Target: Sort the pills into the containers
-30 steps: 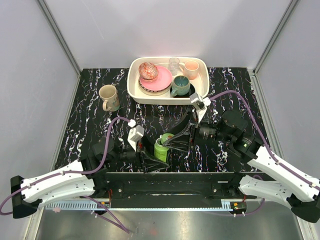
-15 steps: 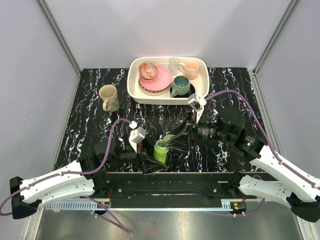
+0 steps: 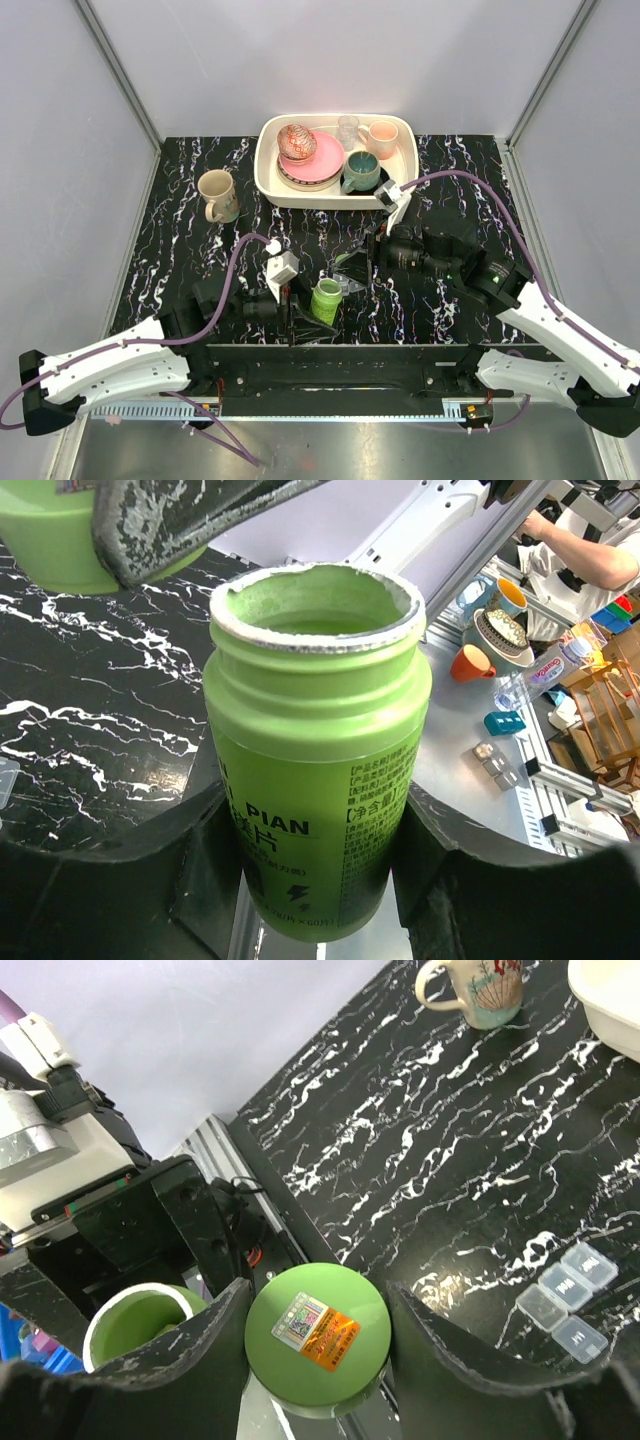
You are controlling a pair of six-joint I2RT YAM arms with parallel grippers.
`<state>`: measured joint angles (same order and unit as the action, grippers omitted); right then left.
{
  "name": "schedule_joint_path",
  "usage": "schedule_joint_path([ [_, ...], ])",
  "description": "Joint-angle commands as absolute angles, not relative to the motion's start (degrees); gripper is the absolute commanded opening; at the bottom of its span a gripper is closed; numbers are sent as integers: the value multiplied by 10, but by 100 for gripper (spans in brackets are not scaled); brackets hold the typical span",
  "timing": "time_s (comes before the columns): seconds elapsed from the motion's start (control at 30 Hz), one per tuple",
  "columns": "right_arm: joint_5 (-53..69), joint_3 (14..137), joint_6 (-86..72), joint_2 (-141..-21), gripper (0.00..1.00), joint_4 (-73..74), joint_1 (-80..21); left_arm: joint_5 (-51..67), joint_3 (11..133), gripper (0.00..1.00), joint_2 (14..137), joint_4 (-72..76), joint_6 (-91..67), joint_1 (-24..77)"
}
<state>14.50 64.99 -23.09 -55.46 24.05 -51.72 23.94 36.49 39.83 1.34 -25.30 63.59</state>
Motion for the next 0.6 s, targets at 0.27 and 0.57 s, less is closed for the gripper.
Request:
schedule_joint_path([
  [0.27,121,682,-214,-521,0,265,-520,222,395,0,396,2,-232,638],
  [0.57,163,693,-211,-533,0,290,-520,210,398,0,388,-23,-227,638],
])
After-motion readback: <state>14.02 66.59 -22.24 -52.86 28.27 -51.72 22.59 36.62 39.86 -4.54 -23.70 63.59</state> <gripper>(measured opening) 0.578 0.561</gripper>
